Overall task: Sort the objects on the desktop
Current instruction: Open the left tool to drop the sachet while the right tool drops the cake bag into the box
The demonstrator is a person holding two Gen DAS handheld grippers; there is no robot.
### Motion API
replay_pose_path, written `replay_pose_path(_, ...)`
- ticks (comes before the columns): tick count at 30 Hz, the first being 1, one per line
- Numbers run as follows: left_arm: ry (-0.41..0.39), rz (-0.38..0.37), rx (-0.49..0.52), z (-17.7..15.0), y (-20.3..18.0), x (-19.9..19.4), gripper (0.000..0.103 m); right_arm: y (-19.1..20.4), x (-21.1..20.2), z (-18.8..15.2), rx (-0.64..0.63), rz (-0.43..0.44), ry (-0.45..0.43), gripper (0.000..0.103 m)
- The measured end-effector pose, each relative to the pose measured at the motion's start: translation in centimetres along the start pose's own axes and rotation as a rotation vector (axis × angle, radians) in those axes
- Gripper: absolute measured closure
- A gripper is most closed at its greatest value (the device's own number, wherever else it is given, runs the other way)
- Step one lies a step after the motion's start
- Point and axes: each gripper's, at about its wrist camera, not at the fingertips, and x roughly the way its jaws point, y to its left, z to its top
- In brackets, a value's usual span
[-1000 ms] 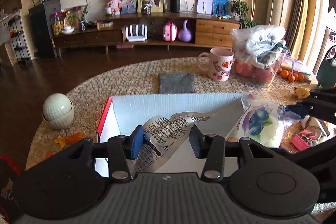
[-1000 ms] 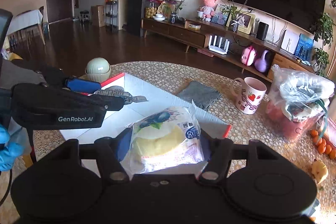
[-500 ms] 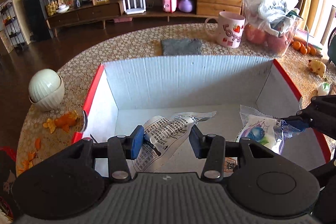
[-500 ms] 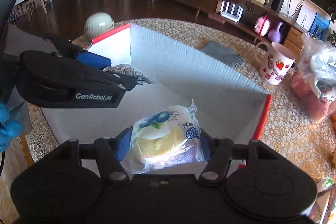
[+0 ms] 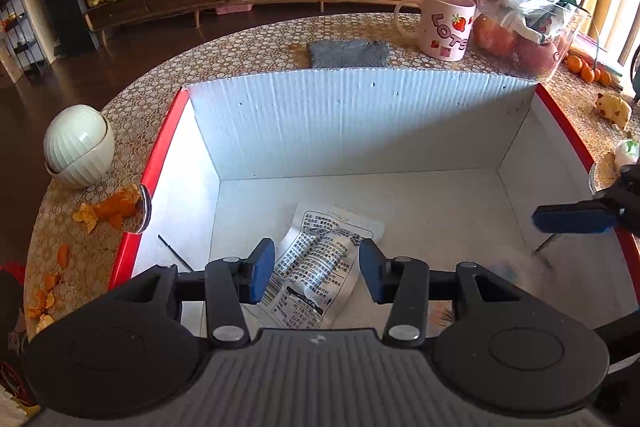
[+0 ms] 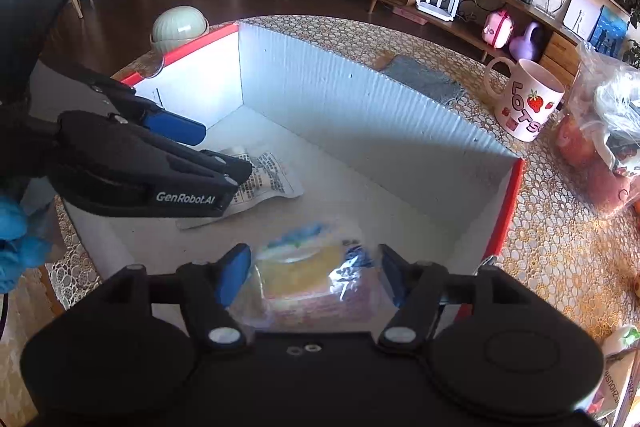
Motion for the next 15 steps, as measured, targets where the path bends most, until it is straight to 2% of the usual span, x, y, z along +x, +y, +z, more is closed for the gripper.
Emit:
replay_pose_path(5, -0.021, 0.011, -0.012, 0.0, -0.2, -0.7, 0.057, -0.8, -0.9, -0.4, 0.018, -0.004, -0.025, 0.026)
replay_pose_path(7, -0.028, 0.022, 0.004, 0.0, -0.5, -1.0, 0.053, -1.1, -1.5, -0.5, 0.028, 0.003, -0.041, 0.024)
replay_pose_path(12, -0.054, 0.026, 0.042, -0.2, -1.7, -2.1, 0.052, -1.6, -3.5, -1.0, 0.043, 0.031, -0.088, 0.018)
replay_pose_path(15, -0.063, 0.015, 0.007, -0.1, -1.7, -2.7, 0.045, -1.8, -4.7, -1.4, 0.047, 0.047, -0.115, 0.016)
